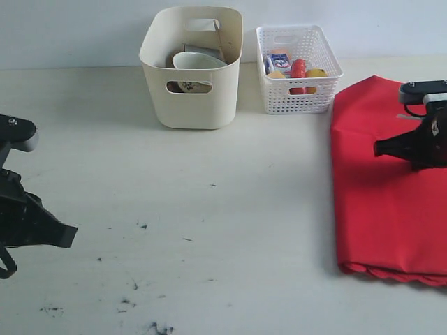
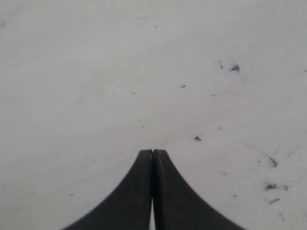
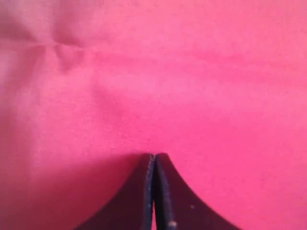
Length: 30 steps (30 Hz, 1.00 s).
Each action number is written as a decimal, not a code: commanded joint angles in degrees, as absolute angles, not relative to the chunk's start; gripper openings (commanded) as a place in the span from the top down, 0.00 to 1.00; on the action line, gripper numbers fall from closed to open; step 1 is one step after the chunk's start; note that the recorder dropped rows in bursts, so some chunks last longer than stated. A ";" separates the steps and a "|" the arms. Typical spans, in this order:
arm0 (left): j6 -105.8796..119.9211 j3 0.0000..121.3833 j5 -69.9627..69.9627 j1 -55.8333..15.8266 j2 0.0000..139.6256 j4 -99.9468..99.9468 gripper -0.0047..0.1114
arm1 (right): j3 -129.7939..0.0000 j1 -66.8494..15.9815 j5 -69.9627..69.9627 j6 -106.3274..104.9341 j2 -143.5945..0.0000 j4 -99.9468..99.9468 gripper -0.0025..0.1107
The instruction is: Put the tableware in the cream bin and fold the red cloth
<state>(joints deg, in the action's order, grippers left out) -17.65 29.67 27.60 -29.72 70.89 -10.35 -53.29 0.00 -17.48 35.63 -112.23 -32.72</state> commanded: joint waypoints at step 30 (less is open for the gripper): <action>-17.62 29.49 29.82 -29.62 70.51 -11.16 0.95 | -76.34 14.67 -37.57 40.15 -124.16 -22.57 0.98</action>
<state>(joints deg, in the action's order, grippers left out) -17.65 29.67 29.68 -29.72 70.89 -10.78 -76.77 14.41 -41.15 40.25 -122.28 -23.28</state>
